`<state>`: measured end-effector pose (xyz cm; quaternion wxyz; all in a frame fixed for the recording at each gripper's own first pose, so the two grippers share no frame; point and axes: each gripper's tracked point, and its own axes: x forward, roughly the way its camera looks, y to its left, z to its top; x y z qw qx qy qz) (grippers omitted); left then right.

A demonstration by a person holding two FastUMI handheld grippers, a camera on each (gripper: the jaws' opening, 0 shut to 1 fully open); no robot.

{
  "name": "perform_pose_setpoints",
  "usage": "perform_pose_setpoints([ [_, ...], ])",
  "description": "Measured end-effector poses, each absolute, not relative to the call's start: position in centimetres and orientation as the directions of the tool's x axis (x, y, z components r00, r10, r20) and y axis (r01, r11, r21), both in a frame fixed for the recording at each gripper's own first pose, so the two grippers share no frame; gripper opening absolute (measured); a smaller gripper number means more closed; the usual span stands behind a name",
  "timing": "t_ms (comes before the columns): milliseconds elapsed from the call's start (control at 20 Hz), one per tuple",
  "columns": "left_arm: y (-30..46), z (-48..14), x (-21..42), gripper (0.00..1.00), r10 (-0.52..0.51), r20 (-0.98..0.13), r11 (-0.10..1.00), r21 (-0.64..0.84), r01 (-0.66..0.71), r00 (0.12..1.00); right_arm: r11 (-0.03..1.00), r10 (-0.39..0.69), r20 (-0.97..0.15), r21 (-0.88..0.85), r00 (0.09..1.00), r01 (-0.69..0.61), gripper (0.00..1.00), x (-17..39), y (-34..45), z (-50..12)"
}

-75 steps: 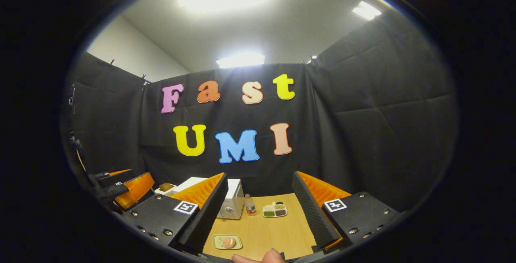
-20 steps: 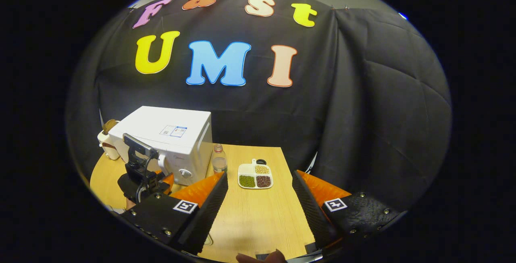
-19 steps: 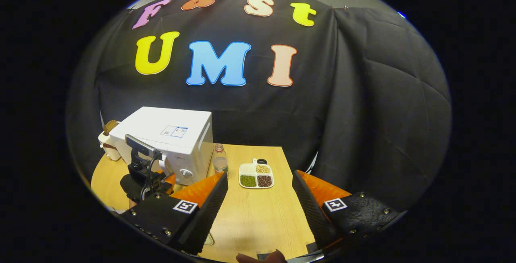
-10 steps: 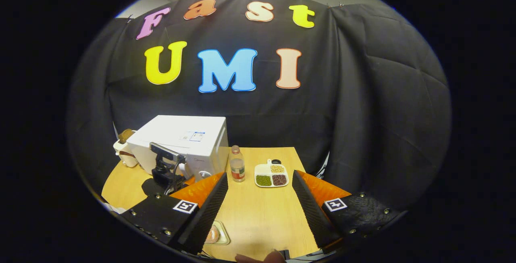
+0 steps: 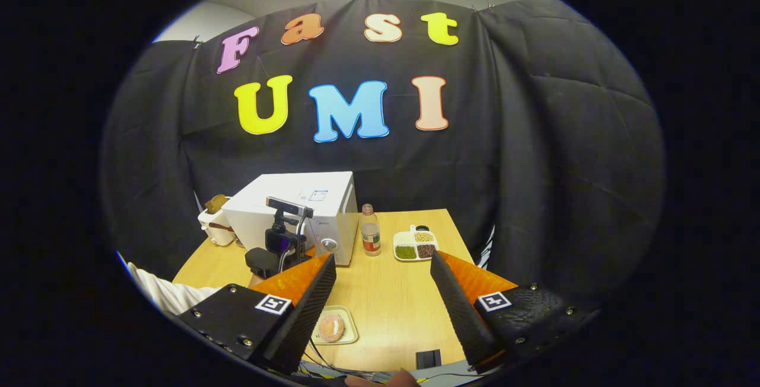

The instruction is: Open the microwave oven with the left hand, put the food in, and close the microwave oven.

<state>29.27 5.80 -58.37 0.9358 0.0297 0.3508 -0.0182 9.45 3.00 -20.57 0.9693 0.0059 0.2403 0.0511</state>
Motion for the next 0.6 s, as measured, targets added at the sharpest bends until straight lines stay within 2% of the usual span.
perform_pose_setpoints([
  [400, 5.8, -58.4, 28.6, 0.19, 0.011, -0.691, 0.999, 0.043, 0.026, 0.723, 0.995, 0.069, -0.463, 0.09, 0.884, -0.03, 0.98, 6.6, 0.3, -20.6],
  [550, 6.0, -57.5, 23.7, 0.22, 0.017, -0.658, 0.999, 0.036, 0.008, 0.753, 0.993, 0.067, -0.456, 0.113, 0.887, -0.017, 0.98, 6.5, 0.0, -20.6],
  [600, 6.6, -57.1, 21.3, 0.19, 0.033, -0.643, 0.998, 0.062, 0.009, 0.765, 0.992, 0.073, -0.457, 0.125, 0.887, -0.018, 0.98, 6.4, 0.2, -20.6],
])
